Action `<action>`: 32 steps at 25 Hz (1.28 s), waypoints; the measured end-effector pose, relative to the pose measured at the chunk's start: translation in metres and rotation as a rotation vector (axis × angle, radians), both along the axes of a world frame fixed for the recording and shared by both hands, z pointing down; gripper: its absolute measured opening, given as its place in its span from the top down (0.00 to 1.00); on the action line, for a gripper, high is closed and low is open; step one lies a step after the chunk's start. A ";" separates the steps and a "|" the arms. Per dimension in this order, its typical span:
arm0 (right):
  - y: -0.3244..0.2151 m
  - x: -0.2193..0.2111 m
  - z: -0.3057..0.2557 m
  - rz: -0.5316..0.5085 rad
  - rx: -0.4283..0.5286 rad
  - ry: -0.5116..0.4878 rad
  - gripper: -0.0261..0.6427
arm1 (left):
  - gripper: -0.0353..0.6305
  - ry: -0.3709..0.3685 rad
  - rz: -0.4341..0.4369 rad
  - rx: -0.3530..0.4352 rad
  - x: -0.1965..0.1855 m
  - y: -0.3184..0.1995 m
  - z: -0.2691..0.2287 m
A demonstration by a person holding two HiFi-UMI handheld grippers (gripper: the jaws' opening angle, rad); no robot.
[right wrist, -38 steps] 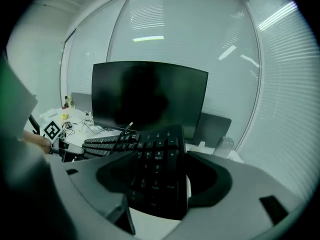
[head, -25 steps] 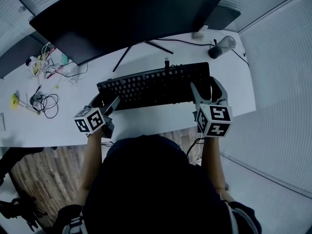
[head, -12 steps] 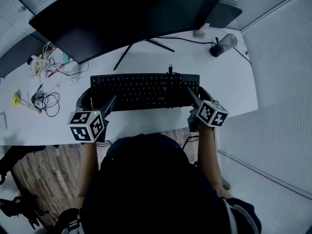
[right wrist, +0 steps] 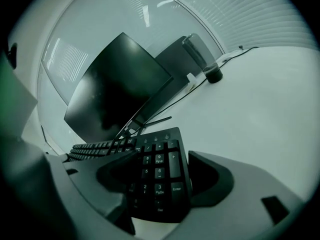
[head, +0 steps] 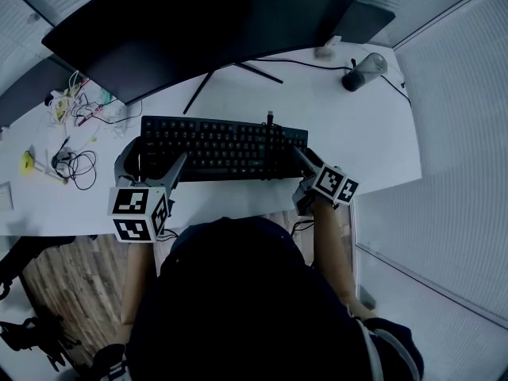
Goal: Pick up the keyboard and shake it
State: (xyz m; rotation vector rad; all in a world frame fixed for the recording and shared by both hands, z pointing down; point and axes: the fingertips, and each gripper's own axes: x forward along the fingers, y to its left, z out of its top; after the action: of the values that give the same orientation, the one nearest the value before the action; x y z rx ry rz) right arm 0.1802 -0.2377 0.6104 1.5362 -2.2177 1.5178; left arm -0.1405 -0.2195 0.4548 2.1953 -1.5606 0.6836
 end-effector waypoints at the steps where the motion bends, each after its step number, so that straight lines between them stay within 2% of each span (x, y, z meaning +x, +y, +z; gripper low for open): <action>1: -0.001 0.000 0.001 0.001 -0.001 0.003 0.49 | 0.32 0.001 -0.003 -0.001 0.000 -0.001 0.002; 4: -0.003 0.002 0.003 -0.007 -0.008 0.028 0.49 | 0.32 0.022 -0.012 -0.021 -0.002 -0.003 0.014; 15: -0.001 0.022 0.000 -0.013 -0.021 0.194 0.49 | 0.32 0.206 -0.031 -0.119 -0.005 -0.005 0.078; 20: -0.006 0.024 0.004 -0.041 -0.025 0.262 0.49 | 0.32 0.325 -0.065 -0.180 -0.010 -0.005 0.115; 27: -0.011 0.017 0.028 -0.092 -0.048 0.353 0.49 | 0.32 0.339 -0.076 -0.268 -0.019 -0.008 0.165; 32: -0.018 0.013 0.044 -0.132 -0.065 0.400 0.49 | 0.32 0.310 -0.085 -0.318 -0.020 -0.014 0.192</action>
State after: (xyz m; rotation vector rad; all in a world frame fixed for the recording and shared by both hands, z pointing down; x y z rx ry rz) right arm 0.1929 -0.2559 0.6545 1.4836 -1.9778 1.1164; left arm -0.1605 -0.2333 0.6466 1.8850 -1.2818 0.4973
